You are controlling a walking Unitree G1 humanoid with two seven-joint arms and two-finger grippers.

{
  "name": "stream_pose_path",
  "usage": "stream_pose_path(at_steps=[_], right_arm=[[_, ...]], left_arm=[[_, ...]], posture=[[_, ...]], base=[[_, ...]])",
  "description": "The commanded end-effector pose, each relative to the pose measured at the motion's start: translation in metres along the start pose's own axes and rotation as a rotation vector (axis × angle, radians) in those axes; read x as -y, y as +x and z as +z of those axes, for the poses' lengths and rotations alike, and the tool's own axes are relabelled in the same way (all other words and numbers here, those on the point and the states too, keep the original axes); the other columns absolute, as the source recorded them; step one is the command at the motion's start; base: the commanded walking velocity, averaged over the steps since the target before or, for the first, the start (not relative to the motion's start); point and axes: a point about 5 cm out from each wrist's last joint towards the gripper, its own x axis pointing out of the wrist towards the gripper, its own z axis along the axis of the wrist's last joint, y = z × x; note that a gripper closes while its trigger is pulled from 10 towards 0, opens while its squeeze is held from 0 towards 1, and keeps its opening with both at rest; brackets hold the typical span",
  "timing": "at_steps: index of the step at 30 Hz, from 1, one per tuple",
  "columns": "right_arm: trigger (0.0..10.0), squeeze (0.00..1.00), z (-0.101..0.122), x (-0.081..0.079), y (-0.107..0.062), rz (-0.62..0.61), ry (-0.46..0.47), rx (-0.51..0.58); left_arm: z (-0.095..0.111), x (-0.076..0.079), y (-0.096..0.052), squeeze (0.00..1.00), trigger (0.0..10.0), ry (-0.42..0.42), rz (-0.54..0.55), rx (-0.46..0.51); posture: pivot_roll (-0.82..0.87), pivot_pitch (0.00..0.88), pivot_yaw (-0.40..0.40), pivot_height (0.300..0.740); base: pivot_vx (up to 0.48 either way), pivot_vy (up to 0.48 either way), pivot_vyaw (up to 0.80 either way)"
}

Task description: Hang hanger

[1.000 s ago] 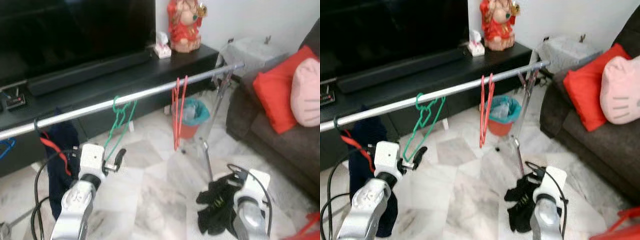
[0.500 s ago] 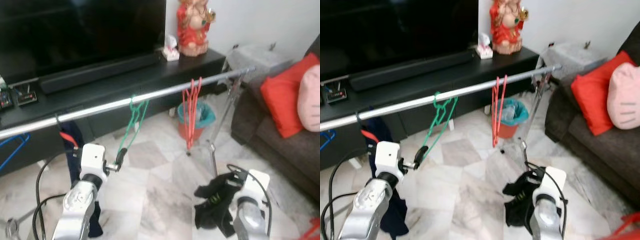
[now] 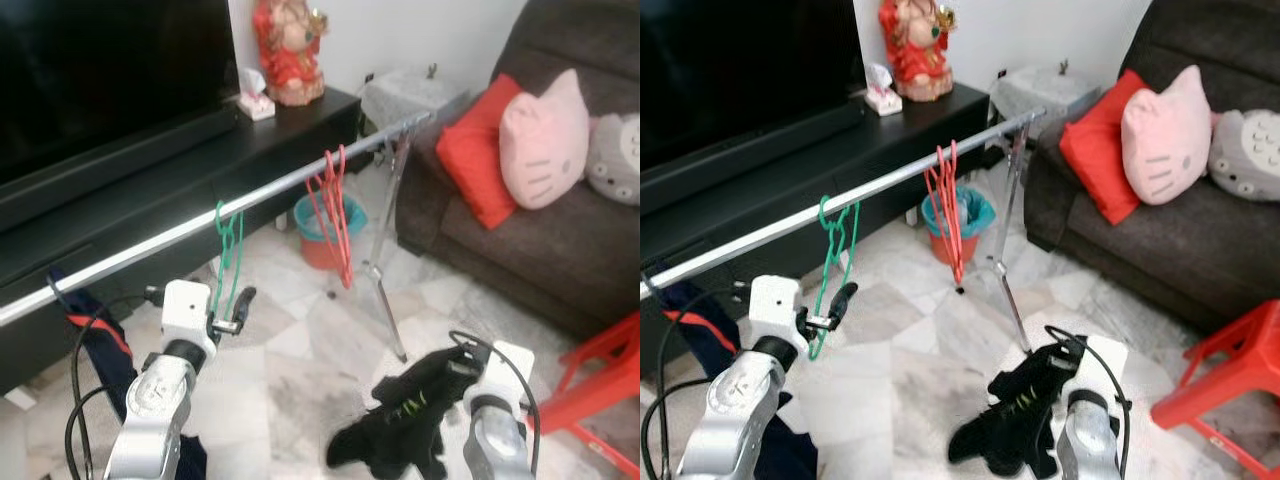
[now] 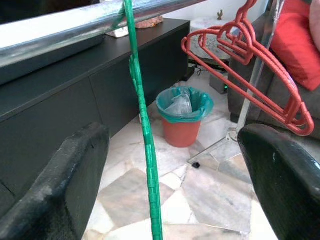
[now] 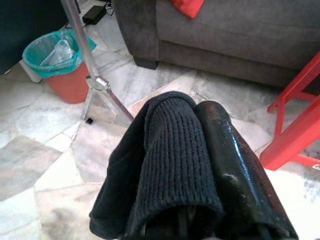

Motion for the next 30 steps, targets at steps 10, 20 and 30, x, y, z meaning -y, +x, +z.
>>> stream_pose_path(at_steps=[10,20,30], right_arm=[[10.0,0.0,0.007,0.0014,0.0021,-0.006,-0.007,0.037],[10.0,0.0,0.0054,0.0003,0.0016,-0.003,-0.016,0.031],[10.0,0.0,0.0056,-0.0001,0.002,0.0,-0.021,0.03]], left_arm=[[0.0045,0.0053,0.0015,0.0,10.0,0.016,-0.018,-0.01],[0.0031,0.005,0.0023,0.0,10.0,0.022,-0.021,-0.031],[0.0042,0.0049,0.003,0.0,10.0,0.012,-0.019,-0.028]], posture=[[-0.07,0.0,0.01,0.74],[-0.07,0.0,0.012,0.74],[-0.07,0.0,0.012,0.74]], base=[[0.0,0.0,0.0],[0.0,0.0,0.0],[0.048,0.0,0.0]])
